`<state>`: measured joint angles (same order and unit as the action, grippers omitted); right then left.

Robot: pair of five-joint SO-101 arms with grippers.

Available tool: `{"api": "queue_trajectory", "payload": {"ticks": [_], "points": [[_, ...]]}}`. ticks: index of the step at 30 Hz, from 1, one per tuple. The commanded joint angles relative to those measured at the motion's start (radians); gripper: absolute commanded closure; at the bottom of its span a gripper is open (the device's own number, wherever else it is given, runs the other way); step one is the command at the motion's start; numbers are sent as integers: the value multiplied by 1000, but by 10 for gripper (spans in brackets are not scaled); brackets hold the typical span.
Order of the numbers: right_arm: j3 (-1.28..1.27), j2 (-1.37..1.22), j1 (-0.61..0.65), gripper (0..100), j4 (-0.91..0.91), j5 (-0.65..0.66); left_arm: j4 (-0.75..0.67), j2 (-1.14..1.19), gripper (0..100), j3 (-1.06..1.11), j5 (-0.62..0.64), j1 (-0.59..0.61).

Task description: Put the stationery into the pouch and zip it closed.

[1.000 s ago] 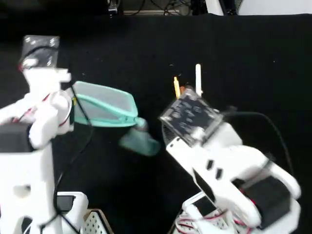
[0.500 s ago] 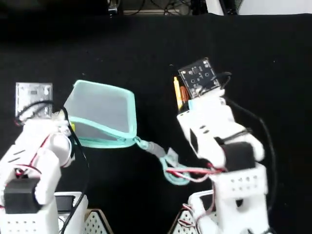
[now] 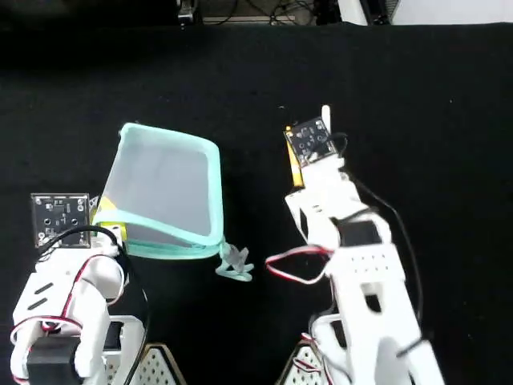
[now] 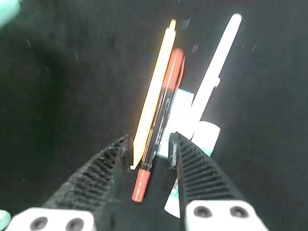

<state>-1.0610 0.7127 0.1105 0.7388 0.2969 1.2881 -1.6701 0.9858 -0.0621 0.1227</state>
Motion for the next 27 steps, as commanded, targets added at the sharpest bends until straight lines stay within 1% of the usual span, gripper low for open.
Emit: {"api": "queue_trajectory", "payload": {"ticks": [1,6,8,14,19,27], "points": [[156,-216,-29,866,-12,-28,-29,14,970,-7,5,-1],[384,-469,-57,868,31,-40,-37,58,970,-8,5,-2],[496,-544,-51,868,57,-44,-51,74,970,-7,6,-2],[839,-799,23,868,69,-43,-52,92,970,-7,6,-2],[1063,-1075,23,868,72,-43,-51,91,970,-7,6,-2],[1435,-1359,20,868,258,-38,-49,84,970,-7,6,-2]]}}
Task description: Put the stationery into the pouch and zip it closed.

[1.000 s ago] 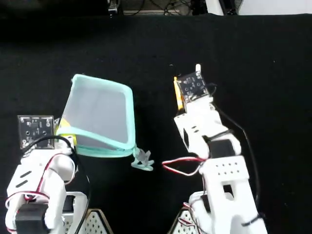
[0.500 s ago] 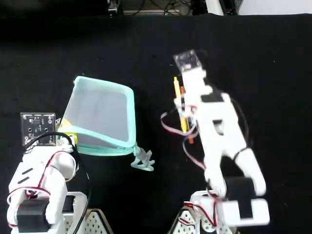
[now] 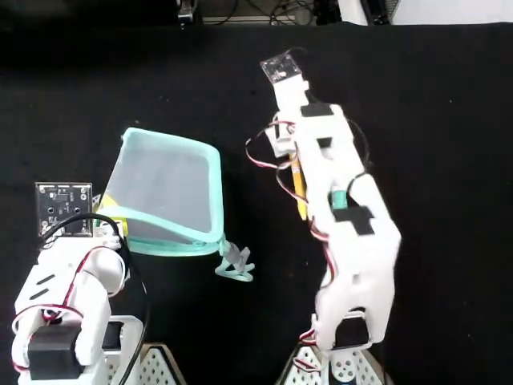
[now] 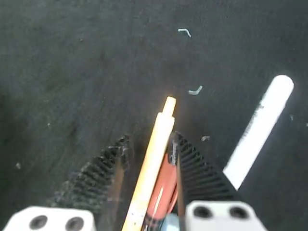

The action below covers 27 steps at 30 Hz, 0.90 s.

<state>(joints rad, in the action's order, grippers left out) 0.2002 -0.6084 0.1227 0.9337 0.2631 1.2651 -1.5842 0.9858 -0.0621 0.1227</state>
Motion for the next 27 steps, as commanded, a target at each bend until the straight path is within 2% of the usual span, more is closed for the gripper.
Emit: {"api": "queue_trajectory", "payload": {"ticks": [1,8,11,13,27], "points": [[222,-67,3,868,94,-5,-25,-2,970,-7,6,-2],[503,-268,5,877,292,41,-25,-2,970,-7,6,-2],[595,-328,5,994,362,66,-25,-2,970,-7,6,-2],[650,-346,-3,985,411,64,-25,-2,970,-7,6,-2],[874,-199,-15,986,824,66,-21,0,970,-8,6,-2]]}}
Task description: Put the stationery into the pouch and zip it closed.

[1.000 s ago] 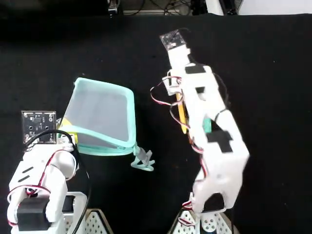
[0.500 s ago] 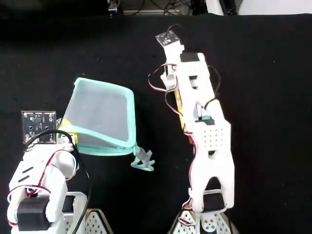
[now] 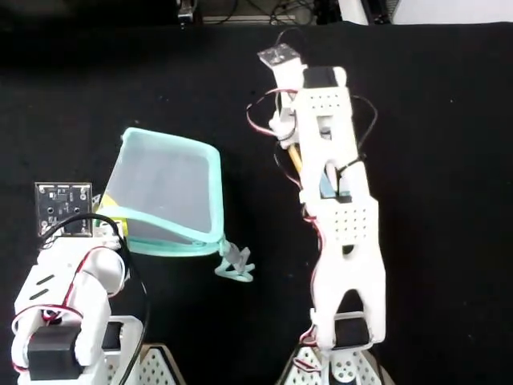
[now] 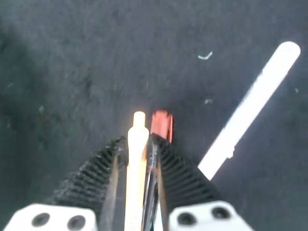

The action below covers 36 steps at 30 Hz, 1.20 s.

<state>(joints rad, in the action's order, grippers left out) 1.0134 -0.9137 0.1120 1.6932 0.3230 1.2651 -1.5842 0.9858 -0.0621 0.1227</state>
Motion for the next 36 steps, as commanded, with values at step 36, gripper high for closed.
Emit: {"api": "queue_trajectory", "payload": {"ticks": [36], "points": [[-2012,1245,81,890,-640,180,-26,3,970,-8,6,-1]]}}
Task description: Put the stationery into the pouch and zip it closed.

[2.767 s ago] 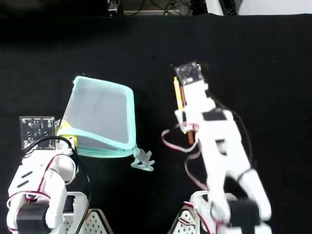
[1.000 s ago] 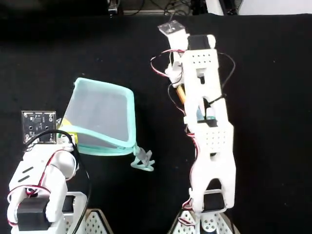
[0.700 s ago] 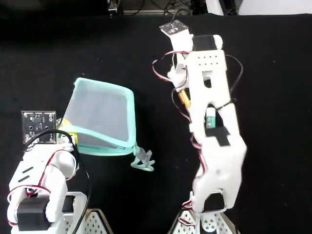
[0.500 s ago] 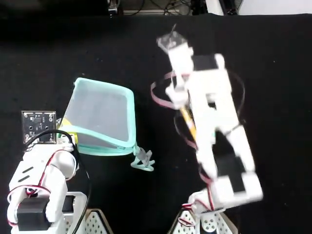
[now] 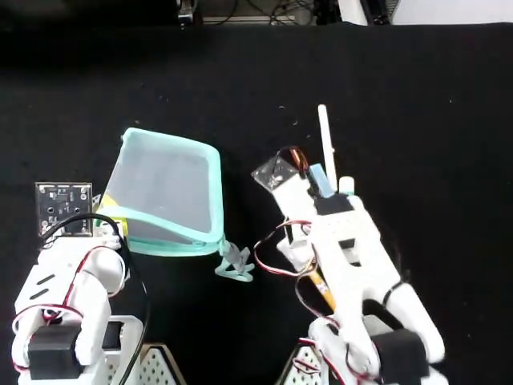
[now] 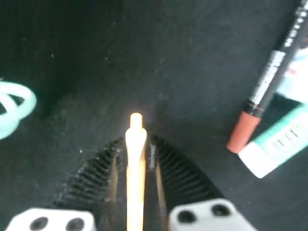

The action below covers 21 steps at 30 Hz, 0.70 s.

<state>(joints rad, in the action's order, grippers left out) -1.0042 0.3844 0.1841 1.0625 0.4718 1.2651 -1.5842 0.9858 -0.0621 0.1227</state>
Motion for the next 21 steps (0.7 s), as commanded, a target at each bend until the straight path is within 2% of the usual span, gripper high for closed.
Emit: {"api": "queue_trajectory", "payload": {"ticks": [1,4,10,13,18,21], "points": [[7,-87,9,862,-14,51,-26,3,970,-8,6,-1],[41,-171,6,831,-21,71,-25,3,970,-8,6,-1],[116,-257,5,887,-21,68,-23,3,970,-8,6,-1],[133,-257,6,986,-26,68,-23,3,970,-8,6,-1],[127,-245,3,986,-49,69,-21,5,970,-8,6,-1],[102,-136,-14,986,-48,69,-20,5,970,-8,6,-1]]}}
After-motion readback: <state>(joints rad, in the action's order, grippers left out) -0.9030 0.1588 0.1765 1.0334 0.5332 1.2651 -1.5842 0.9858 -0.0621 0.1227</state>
